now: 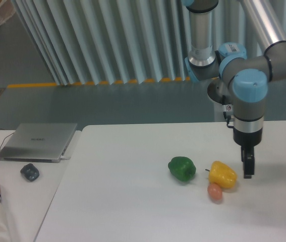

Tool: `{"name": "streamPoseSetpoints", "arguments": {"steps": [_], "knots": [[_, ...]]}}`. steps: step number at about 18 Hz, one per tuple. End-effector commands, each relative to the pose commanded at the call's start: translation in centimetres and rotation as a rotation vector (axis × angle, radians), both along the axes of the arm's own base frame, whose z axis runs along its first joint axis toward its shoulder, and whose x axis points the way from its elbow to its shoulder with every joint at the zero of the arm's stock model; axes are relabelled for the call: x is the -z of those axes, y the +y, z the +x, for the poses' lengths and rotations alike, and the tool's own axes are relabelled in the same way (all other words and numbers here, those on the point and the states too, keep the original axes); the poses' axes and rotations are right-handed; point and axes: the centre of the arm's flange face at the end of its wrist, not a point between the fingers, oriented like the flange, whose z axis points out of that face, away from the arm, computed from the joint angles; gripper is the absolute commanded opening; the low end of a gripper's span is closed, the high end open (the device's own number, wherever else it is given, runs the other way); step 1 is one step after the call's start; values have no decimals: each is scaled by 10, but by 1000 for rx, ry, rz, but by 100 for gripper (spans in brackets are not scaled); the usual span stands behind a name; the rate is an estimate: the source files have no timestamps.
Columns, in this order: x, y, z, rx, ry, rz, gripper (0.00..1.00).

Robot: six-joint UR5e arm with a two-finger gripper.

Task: Place the yellow pepper in a basket
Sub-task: 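Move the gripper over the yellow pepper and lower it onto the pepper, then close the gripper on the yellow pepper's stem end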

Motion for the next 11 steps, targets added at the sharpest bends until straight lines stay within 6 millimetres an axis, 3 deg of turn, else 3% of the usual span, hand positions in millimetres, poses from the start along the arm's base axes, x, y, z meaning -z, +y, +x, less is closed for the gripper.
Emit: {"name": "streamPoseSetpoints", "arguments": {"steps": [6, 11], "knots": [[11, 12, 25, 46, -14, -29, 100], [29, 17, 34, 71, -35, -57, 100]]}}
